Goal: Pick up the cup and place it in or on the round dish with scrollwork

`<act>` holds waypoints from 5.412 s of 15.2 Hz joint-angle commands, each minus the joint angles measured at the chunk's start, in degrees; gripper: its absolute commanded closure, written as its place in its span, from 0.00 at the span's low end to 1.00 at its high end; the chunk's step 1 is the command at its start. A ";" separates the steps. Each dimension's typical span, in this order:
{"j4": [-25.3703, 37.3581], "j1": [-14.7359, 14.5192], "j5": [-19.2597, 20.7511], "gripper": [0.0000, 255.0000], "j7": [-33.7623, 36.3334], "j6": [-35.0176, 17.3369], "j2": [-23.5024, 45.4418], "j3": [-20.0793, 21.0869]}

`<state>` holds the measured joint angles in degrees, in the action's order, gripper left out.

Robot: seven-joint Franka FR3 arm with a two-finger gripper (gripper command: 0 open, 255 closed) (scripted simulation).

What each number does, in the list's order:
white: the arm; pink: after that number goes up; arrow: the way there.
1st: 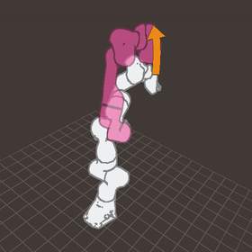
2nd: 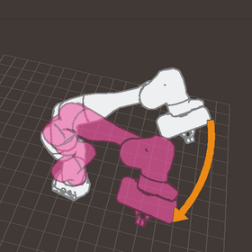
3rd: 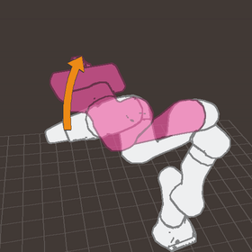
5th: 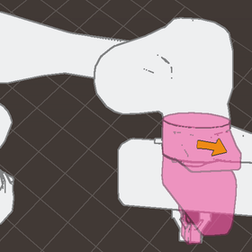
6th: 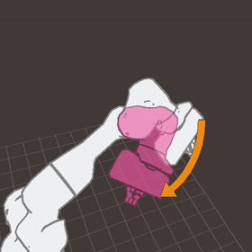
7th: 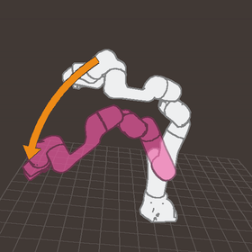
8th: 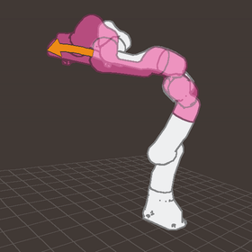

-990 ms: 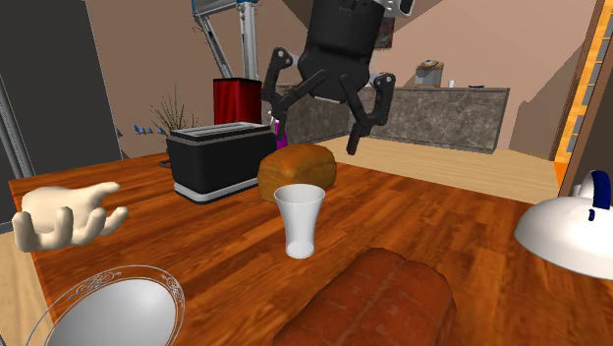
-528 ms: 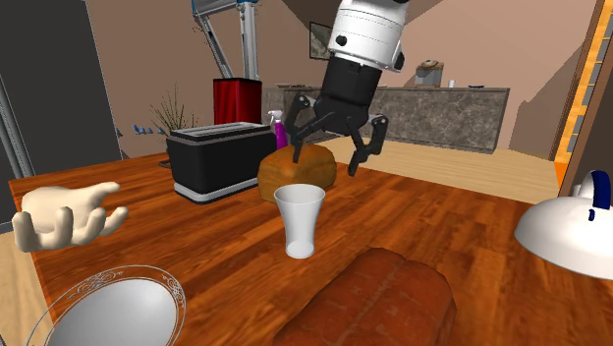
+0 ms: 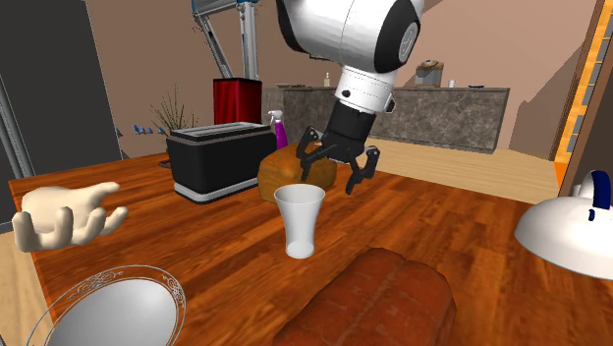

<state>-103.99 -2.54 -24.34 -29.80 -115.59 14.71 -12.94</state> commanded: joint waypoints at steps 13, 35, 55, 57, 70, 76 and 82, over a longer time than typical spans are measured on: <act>-1.85 -0.42 -1.83 0.00 -1.34 -4.59 2.93 0.85; 1.72 -0.52 0.17 1.00 1.48 1.44 -0.08 0.30; -7.15 -4.81 4.58 1.00 11.28 5.16 -15.99 2.58; -10.84 -5.80 5.13 1.00 13.43 4.23 -19.54 3.71; -28.06 -11.28 5.02 1.00 28.89 1.81 -39.22 13.80; -31.84 -12.74 3.85 1.00 32.32 0.40 -42.71 16.74; -35.69 -13.01 2.97 1.00 30.90 -4.17 -41.83 16.97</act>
<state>-139.08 -15.50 -21.19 1.37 -118.81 -27.45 3.97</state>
